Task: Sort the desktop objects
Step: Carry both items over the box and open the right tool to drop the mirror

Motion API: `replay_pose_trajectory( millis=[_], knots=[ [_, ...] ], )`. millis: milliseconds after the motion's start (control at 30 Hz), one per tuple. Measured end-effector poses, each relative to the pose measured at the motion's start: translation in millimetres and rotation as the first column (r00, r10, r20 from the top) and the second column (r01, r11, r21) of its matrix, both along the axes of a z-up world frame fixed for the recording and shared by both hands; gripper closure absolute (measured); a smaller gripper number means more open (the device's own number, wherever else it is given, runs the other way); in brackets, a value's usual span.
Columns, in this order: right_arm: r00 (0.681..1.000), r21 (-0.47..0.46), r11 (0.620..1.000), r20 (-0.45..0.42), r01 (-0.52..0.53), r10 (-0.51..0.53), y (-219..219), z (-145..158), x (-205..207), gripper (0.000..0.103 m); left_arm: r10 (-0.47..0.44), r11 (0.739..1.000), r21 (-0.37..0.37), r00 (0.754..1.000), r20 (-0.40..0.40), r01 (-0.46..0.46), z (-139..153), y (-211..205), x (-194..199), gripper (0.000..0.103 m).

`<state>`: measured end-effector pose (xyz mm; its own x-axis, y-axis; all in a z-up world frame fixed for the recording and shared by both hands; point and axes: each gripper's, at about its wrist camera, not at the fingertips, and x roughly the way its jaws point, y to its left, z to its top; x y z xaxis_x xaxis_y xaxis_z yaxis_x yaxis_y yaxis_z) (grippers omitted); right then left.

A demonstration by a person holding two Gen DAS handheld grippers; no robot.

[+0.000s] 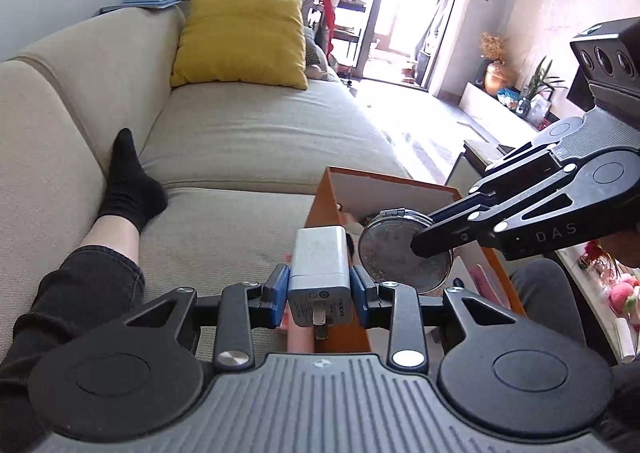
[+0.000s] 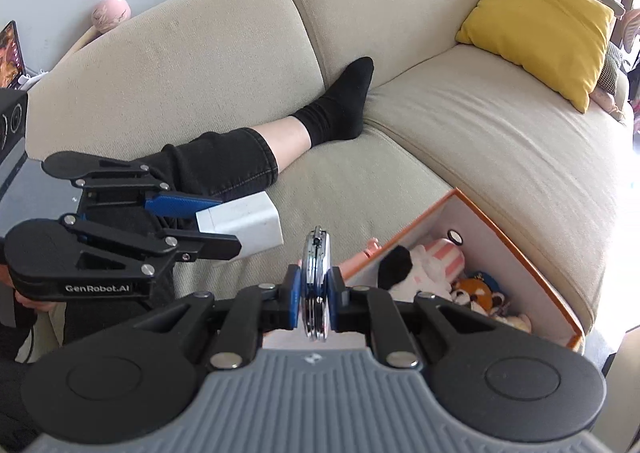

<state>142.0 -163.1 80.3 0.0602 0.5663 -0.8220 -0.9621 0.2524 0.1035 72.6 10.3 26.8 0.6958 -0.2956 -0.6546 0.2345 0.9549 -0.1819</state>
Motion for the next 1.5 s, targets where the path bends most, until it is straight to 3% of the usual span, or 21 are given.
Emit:
replay_pose_trajectory(
  millis=[333, 567, 833, 1067, 1200, 1500],
  knots=[
    [0.995, -0.074, 0.996, 0.087, -0.046, 0.053, -50, -41, -4, 0.089, -0.090, 0.996, 0.020, 0.995, -0.030, 0.091, -18, -34, 4, 0.065],
    [0.979, -0.118, 0.982, 0.120, -0.148, 0.162, -36, -77, -10, 0.089, -0.093, 0.994, 0.049, 0.994, -0.055, 0.096, -23, -43, 12, 0.065],
    [0.898, -0.265, 0.931, 0.294, -0.251, 0.326, -6, -125, -22, 0.089, -0.068, 0.996, 0.051, 0.995, -0.072, 0.072, -27, -40, 19, 0.065],
    [0.837, -0.332, 0.894, 0.357, -0.300, 0.414, -7, -143, -34, 0.088, -0.072, 0.996, 0.052, 0.994, -0.079, 0.076, -30, -42, 22, 0.066],
    [0.836, -0.347, 0.876, 0.320, -0.335, 0.446, -10, -148, -39, 0.085, -0.079, 0.995, 0.052, 0.994, -0.077, 0.083, -29, -44, 22, 0.065],
    [0.854, -0.373, 0.878, 0.306, -0.299, 0.421, -2, -174, -33, 0.081, -0.086, 0.994, 0.060, 0.994, -0.070, 0.091, -26, -45, 21, 0.065]
  ],
)
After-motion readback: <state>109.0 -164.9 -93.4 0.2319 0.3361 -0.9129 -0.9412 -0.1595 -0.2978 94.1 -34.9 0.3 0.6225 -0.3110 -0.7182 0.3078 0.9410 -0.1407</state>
